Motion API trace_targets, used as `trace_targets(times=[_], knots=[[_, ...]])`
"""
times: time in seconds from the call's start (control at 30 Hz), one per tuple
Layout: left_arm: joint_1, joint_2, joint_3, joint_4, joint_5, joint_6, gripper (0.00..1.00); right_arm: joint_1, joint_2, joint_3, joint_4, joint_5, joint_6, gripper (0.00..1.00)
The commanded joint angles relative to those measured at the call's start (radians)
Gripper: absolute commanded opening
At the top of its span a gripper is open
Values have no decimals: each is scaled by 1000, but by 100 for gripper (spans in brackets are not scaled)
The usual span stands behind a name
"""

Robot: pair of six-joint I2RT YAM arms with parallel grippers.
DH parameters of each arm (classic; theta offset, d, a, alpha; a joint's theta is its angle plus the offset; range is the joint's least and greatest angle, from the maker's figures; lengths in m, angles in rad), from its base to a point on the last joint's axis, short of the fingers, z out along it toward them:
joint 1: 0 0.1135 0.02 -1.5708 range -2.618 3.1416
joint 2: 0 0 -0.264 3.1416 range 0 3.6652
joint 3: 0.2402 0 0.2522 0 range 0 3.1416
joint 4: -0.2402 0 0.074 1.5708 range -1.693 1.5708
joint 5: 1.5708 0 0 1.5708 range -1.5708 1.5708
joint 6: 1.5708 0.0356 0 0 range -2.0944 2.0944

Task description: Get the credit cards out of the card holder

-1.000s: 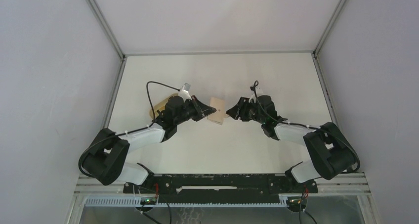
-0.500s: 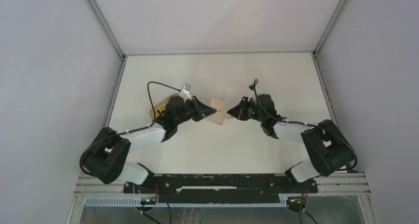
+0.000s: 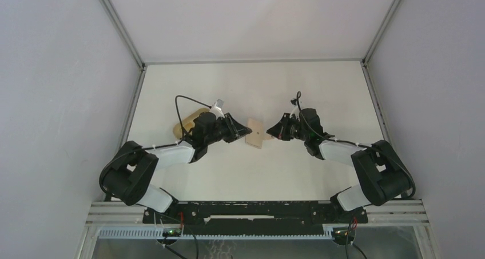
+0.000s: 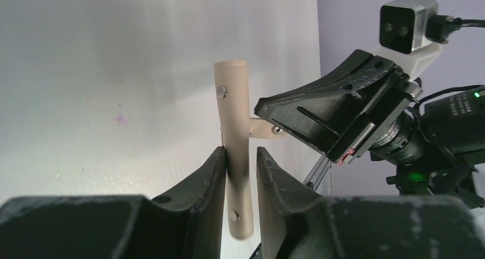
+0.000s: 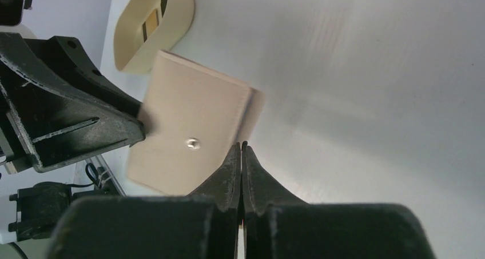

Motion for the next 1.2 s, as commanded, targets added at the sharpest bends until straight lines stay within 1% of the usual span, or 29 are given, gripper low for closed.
trace_targets(times=[0.0,0.1,0.37,0.53,0.73,0.97,1.17], knots=[[6,27,-8,68,44,24,31,-5,-48,31,-54,-8,-43,0],[6,45,-10,71,66,29,34,-4,-50,32,-73,-16,-49,0],[6,66,-15,63,108,34,45,6,-59,31,-111,-23,-70,0],[4,89,-8,58,129,34,50,9,-74,31,-124,-23,-72,0],[-11,154,33,57,205,37,53,12,-110,31,-135,-20,-79,0],[-25,162,51,38,204,62,58,10,-138,31,-136,-26,-85,0],[-28,165,53,33,200,83,69,9,-156,32,-132,-32,-81,0]])
